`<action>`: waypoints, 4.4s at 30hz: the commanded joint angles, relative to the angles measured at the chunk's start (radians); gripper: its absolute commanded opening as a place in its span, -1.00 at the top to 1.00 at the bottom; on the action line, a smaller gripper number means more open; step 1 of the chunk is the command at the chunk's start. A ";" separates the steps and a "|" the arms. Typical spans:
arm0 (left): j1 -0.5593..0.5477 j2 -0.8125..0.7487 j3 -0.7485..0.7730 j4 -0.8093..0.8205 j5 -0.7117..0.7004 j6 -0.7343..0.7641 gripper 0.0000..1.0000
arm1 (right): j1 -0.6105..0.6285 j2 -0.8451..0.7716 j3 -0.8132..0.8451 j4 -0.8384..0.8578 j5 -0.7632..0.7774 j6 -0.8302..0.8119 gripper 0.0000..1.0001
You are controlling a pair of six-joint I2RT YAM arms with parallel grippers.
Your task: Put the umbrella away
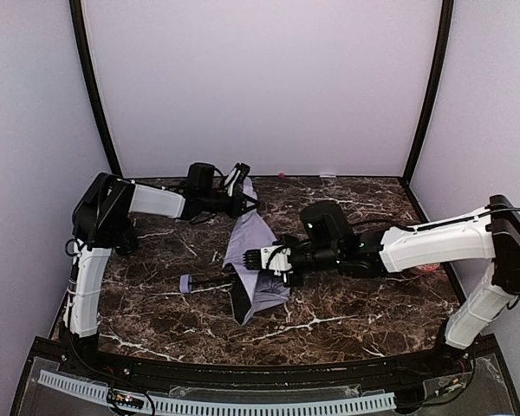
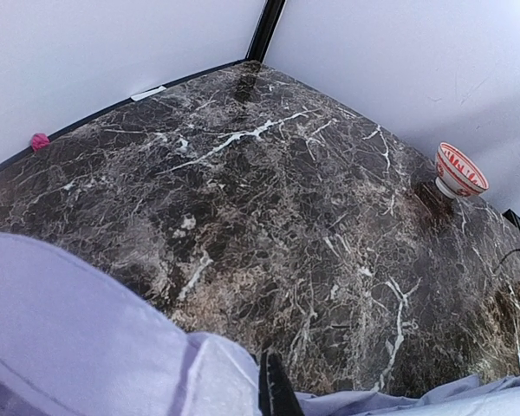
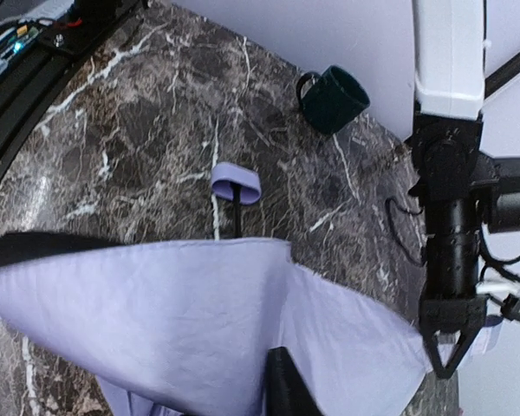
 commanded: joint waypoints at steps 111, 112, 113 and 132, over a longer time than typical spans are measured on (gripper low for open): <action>-0.240 -0.150 -0.236 -1.021 0.073 0.682 0.05 | -0.350 -0.046 -0.011 -0.110 -0.167 0.279 -0.05; -0.235 -0.140 -0.228 -1.026 0.111 0.678 0.04 | -0.298 -0.069 -0.062 -0.095 -0.112 0.184 -0.09; -0.233 -0.129 -0.217 -1.034 0.135 0.675 0.04 | -0.246 -0.080 -0.091 -0.074 -0.057 0.123 -0.12; -0.228 -0.053 -0.166 -1.093 0.197 0.649 0.00 | -0.019 0.265 0.095 -0.263 0.271 0.041 0.23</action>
